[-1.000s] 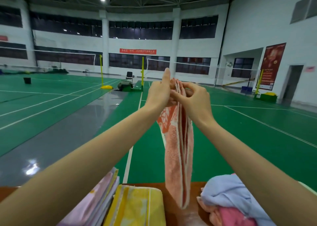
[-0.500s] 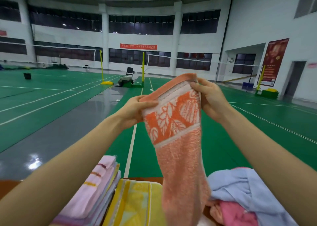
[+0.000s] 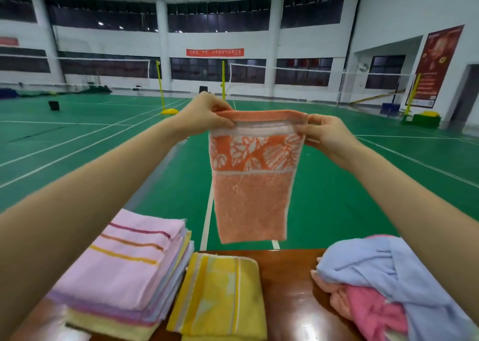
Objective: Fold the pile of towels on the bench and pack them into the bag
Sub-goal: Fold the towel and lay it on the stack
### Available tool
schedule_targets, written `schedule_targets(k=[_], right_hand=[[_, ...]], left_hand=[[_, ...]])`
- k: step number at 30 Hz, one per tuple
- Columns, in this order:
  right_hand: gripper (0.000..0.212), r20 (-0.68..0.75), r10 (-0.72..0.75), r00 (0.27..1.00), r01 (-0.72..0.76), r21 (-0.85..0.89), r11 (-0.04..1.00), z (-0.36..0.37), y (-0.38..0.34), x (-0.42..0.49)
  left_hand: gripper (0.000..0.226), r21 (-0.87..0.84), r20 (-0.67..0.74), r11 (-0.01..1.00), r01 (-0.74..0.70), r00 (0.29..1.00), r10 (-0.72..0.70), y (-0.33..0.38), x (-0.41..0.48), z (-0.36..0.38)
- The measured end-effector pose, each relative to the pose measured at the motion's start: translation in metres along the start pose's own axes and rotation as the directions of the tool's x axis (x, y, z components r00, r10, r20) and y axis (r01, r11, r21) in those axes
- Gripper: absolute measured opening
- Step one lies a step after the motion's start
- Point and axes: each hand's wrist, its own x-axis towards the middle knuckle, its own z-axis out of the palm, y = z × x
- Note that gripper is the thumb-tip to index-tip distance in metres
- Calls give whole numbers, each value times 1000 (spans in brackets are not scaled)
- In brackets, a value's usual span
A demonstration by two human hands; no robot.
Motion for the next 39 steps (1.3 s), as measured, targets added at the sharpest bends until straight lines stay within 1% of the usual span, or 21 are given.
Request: schedule_targets(k=[1,3,6,10,12,14,16,19,21,23,25,26,27,29,31,32,33,35,36,38,39], right_hand=[[13,-9,-17,1000,17,25,1000,3,3,-3],[14,18,-35,999,35,16,999,11,12,-16],[14,122,-37,992,46,-74,996,23,32,-56],[14,315,14,949,33,-145,989,31,55,-114],[15,411,89,907,-17,-175,984,31,63,-136],[16,468,165,868,-93,-173,981,32,73,-151],[17,496,215,841,-155,-160,975,33,84,-161],[19,520,270,811,-226,-149,963,35,100,-165],[22,554,328,765,-287,-163,944,37,110,-165],[28,562,394,728,-343,-199,918,39,124,-162],[26,535,439,721,-392,-207,896,41,137,-154],[25,517,450,728,-407,-202,891,41,146,-148],[24,477,466,745,-432,-188,882,43,155,-140],[24,339,507,792,-484,-156,861,46,174,-120],[25,179,522,834,-499,-162,852,51,195,-98],[28,110,523,845,-498,-194,845,55,207,-90],[29,41,514,857,-490,-248,836,59,218,-84],[27,-78,490,868,-479,-390,787,70,236,-80],[28,-113,490,864,-487,-430,760,76,242,-83],[34,-136,494,859,-493,-481,725,87,247,-92],[40,-134,477,869,-467,-539,700,91,248,-97]], left_hand=[[18,-20,-39,999,-30,999,29,-2,-5,-2],[18,-23,-47,998,-60,997,59,-11,-20,-3],[16,-6,83,999,-43,996,43,-29,-54,-2],[18,-81,292,994,68,955,-42,-53,-111,16],[19,-100,422,986,133,903,-79,-61,-140,29],[23,-119,529,977,177,844,-88,-66,-159,40],[24,-136,618,964,228,780,-97,-70,-167,48],[24,-97,752,953,288,648,-120,-78,-166,56],[27,-61,796,950,305,590,-138,-88,-159,64],[27,-31,812,937,348,556,-180,-101,-151,71],[23,-9,818,901,433,521,-242,-115,-142,79],[23,-6,806,882,471,525,-275,-122,-136,83],[28,-6,778,866,500,546,-310,-129,-130,88],[40,-39,688,825,564,614,-387,-144,-116,96],[41,-83,540,779,621,685,-489,-156,-100,111],[37,-62,443,786,615,723,-530,-159,-93,121],[36,20,324,809,588,761,-562,-161,-88,132],[44,218,115,823,525,824,-555,-161,-87,157],[48,280,53,820,499,845,-532,-160,-90,169],[51,382,-13,821,425,890,-455,-158,-98,188],[53,427,-28,824,371,917,-398,-157,-102,195]])
